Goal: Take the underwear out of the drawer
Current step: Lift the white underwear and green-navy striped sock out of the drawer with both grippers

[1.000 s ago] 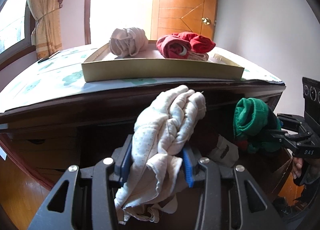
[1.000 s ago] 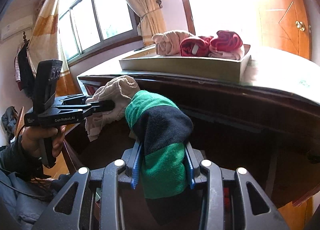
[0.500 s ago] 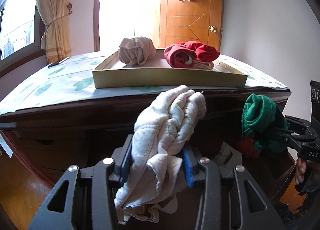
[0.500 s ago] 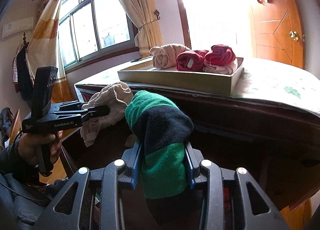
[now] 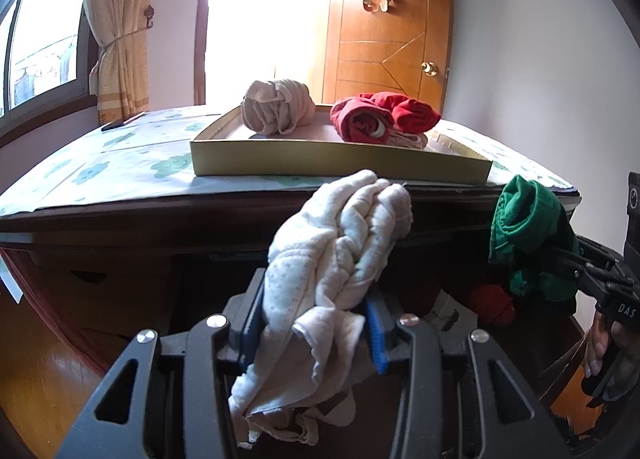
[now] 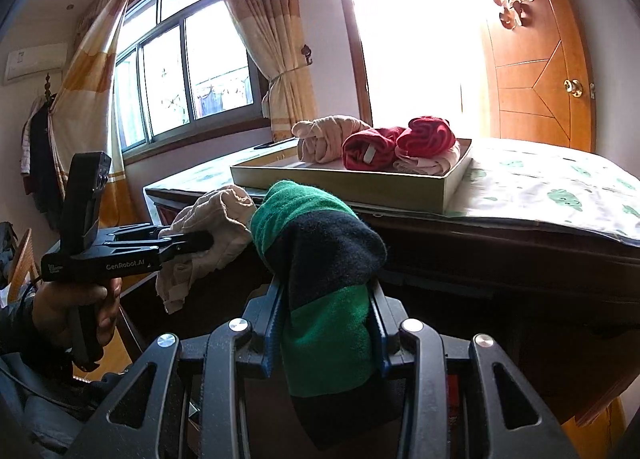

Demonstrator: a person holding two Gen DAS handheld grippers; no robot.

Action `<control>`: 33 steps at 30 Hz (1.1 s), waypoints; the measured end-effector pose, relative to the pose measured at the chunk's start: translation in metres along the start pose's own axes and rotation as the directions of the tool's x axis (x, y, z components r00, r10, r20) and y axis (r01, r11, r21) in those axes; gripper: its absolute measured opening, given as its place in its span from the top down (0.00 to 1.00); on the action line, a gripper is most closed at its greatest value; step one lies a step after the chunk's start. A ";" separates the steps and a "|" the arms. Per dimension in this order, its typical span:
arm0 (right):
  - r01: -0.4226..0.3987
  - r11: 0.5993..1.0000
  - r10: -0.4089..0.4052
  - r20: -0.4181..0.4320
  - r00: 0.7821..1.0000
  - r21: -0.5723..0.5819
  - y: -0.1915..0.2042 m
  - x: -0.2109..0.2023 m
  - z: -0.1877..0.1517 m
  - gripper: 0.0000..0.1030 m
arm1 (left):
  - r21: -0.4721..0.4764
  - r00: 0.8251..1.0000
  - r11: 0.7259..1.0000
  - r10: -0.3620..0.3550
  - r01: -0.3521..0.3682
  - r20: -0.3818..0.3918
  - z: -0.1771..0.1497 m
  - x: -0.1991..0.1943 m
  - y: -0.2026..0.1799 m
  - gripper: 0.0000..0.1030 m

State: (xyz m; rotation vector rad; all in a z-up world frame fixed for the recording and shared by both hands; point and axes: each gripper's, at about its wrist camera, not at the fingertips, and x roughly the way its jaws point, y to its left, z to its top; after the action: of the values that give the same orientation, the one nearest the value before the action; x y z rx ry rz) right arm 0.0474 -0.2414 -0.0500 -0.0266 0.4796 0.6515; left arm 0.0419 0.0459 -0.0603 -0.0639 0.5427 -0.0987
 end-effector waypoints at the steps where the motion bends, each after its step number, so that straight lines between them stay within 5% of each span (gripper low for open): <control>1: 0.001 1.000 -0.001 0.006 1.000 -0.001 0.000 -0.001 0.000 0.62 | -0.002 1.000 1.000 -0.001 0.001 0.002 0.000 -0.001 0.000 0.59; 33: -0.069 0.998 0.068 0.074 0.995 0.012 0.021 -0.011 0.014 0.62 | -0.008 0.987 1.000 0.020 -0.019 0.157 0.012 -0.037 -0.005 0.59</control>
State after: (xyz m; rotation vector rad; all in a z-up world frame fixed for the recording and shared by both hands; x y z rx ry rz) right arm 0.0328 -0.2284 -0.0302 0.0280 0.4158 0.7134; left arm 0.0164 0.0451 -0.0307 -0.0724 0.3859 -0.0718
